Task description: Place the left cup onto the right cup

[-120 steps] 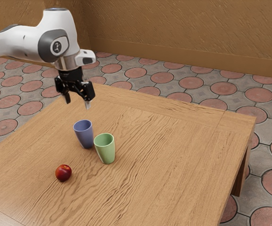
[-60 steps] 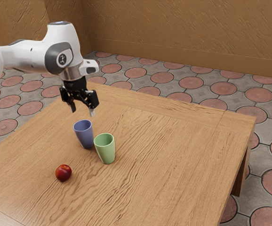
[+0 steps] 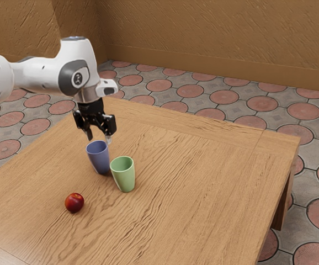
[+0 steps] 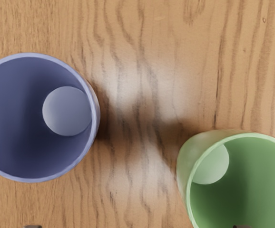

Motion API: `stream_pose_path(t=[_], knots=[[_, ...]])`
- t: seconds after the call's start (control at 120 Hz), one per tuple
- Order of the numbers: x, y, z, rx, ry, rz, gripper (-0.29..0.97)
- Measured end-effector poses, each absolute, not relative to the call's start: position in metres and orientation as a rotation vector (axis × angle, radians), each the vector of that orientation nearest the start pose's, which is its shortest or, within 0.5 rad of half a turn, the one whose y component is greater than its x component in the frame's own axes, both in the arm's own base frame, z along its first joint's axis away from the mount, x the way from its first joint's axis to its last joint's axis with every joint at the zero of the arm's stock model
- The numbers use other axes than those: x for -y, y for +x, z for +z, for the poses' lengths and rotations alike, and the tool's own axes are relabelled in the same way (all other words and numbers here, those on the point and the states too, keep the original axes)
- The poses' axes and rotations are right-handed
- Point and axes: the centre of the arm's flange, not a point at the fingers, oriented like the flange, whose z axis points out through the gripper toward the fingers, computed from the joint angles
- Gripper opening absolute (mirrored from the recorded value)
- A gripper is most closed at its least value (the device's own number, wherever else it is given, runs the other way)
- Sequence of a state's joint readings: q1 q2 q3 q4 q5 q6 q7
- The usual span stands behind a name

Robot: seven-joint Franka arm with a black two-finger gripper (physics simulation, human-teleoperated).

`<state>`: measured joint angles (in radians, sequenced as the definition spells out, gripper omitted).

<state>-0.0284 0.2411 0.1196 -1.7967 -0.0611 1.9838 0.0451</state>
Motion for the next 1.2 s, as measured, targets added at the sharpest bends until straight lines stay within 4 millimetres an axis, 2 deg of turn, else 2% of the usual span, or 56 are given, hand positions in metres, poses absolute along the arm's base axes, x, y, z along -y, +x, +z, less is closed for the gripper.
stream_pose_path(t=[0.633,1.2], knots=[[-0.062,0.627,0.388,0.134,-3.153,0.081,0.42],[-0.079,0.645,0.356,0.147,-3.147,0.118,0.42]])
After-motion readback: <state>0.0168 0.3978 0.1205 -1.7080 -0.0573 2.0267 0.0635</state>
